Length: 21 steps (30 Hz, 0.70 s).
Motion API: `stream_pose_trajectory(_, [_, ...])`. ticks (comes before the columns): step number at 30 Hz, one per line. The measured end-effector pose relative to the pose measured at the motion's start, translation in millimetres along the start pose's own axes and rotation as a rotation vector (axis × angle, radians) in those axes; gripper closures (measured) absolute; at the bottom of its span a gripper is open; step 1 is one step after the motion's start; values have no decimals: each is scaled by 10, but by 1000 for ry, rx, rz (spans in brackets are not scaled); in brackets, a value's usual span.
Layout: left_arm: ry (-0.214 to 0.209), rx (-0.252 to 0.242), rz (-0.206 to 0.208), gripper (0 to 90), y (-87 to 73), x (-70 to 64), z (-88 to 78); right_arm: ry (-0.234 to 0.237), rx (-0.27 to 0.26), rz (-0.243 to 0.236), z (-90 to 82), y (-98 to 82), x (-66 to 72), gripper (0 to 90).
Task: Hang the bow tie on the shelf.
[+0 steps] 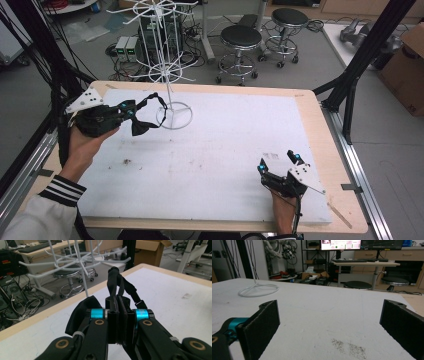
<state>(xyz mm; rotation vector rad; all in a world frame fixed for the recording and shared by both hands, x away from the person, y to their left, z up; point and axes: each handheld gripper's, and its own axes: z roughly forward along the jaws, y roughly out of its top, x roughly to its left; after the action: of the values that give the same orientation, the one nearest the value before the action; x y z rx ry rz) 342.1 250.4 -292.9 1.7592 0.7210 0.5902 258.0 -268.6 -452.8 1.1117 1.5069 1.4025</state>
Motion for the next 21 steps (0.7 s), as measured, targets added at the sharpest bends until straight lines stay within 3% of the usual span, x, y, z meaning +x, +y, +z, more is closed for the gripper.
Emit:
stream_pose_trajectory(11, [26, -30, 8, 859, 231, 56, -3, -1, 0, 2, -2, -1, 2, 17])
stream_pose_trajectory(21, [61, -13, -22, 859, 223, 181, 77, -1, 0, 8, -3, 0, 3, 17])
